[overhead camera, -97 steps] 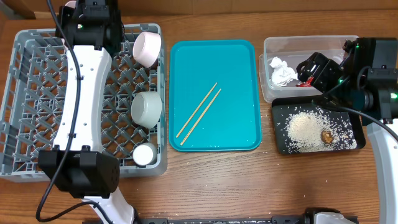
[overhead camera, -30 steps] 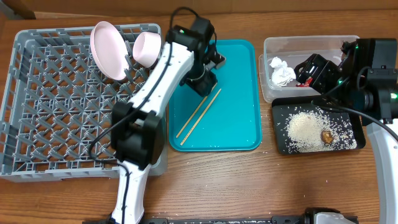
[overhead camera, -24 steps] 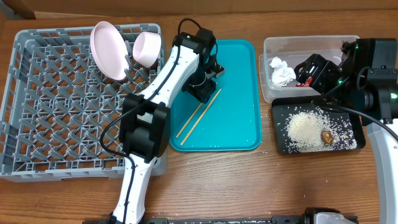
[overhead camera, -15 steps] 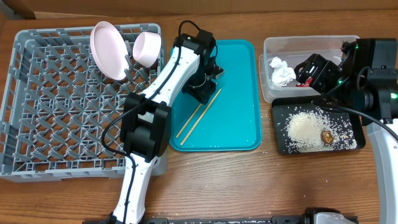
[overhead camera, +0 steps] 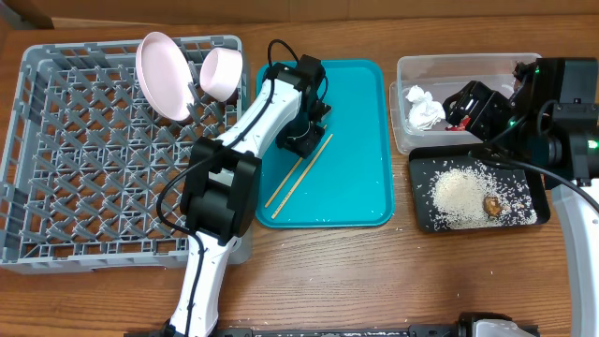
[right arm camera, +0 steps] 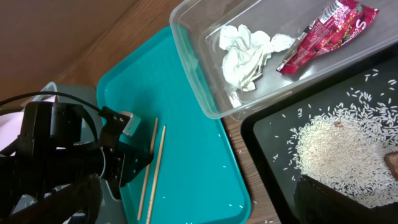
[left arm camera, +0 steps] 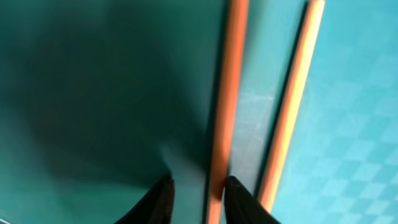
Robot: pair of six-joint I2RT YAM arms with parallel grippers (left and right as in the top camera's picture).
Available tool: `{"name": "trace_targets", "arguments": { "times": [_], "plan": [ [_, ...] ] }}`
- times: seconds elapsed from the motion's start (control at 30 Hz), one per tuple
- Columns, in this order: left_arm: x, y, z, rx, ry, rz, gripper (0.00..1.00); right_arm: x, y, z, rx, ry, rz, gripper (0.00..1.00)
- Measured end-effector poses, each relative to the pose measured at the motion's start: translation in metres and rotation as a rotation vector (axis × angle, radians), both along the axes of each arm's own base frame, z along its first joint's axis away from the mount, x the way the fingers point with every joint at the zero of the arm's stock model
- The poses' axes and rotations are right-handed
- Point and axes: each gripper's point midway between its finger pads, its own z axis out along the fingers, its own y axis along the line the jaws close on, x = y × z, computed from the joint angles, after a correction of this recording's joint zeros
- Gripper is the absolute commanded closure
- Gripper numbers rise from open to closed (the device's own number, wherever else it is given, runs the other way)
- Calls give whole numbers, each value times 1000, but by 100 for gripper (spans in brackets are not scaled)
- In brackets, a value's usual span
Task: Sort waste into correct bins and load items into the dishwasher
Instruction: 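Move left gripper to the chopsticks and grasp one chopstick, then carry the chopstick to the rack and insert it upright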
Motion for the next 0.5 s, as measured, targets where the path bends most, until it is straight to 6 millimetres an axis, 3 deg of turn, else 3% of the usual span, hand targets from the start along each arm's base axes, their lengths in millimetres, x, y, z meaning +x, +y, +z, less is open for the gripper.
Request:
{"name": "trace_targets", "arguments": {
  "times": [0.17,0.37,0.5],
  "plan": [
    [7,-3,-2,-12,-48,16,74,0,0,0,0,0,-1,0],
    [9,-2,-3,34,-104,11,94,0,0,0,-1,0,0,0],
    [9,-3,-3,44,-112,13,96,0,0,0,0,-1,0,0]
  ]
}}
